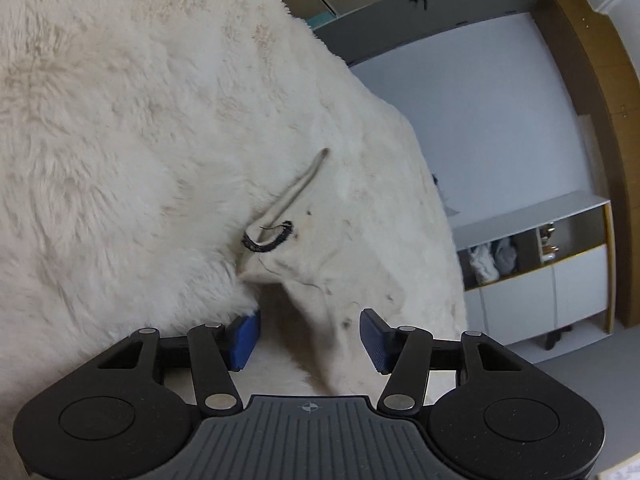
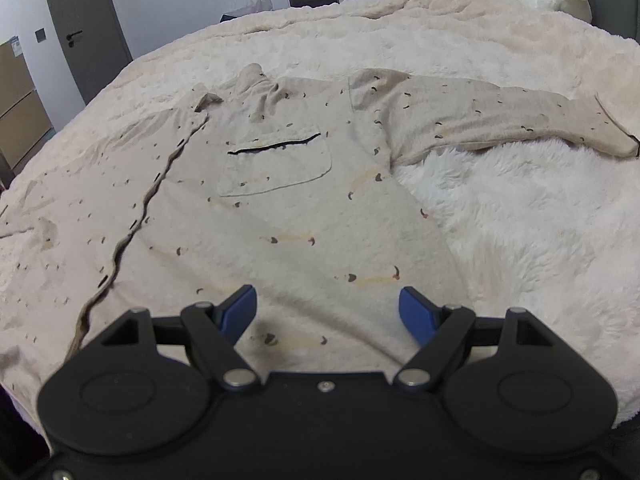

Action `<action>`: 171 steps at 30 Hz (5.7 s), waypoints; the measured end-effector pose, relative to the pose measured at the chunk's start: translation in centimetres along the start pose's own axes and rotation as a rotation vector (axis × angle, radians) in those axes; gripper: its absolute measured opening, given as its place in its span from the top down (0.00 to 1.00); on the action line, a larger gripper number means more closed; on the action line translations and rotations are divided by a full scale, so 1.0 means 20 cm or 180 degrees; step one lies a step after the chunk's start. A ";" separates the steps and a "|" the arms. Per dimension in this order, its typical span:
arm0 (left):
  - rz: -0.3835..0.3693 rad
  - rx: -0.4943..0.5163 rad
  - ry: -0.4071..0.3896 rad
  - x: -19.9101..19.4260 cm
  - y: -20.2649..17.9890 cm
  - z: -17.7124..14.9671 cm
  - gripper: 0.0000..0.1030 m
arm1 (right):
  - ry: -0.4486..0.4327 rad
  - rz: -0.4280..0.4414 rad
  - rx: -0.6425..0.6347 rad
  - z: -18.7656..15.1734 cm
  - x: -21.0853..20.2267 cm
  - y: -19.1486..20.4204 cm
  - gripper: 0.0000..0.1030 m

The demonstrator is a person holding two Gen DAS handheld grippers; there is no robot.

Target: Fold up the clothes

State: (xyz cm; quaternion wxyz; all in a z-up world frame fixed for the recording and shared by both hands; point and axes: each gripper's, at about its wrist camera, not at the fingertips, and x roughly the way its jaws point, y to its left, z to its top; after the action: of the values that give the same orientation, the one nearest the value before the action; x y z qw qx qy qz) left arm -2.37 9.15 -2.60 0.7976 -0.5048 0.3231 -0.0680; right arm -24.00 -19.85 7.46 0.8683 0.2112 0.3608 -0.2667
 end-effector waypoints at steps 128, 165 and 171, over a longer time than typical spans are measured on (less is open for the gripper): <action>0.0174 0.3773 0.1289 0.25 -1.34 -2.30 0.36 | 0.0030 -0.0274 0.1161 0.29 0.07 -0.55 0.34; -0.0301 0.3988 0.1484 0.30 -1.29 -2.60 0.33 | -0.1151 -0.0683 0.3090 0.46 0.48 -1.97 0.76; -0.0308 0.3958 0.1499 0.30 -1.28 -2.59 0.33 | -0.1492 -0.0309 0.3508 0.35 0.51 -2.03 0.57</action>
State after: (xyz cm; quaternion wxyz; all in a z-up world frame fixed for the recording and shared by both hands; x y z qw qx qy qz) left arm -22.41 -45.22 1.99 0.8443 0.0636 0.3663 -0.3858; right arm -39.19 -58.11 -2.62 0.6742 0.5491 -0.0224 -0.4934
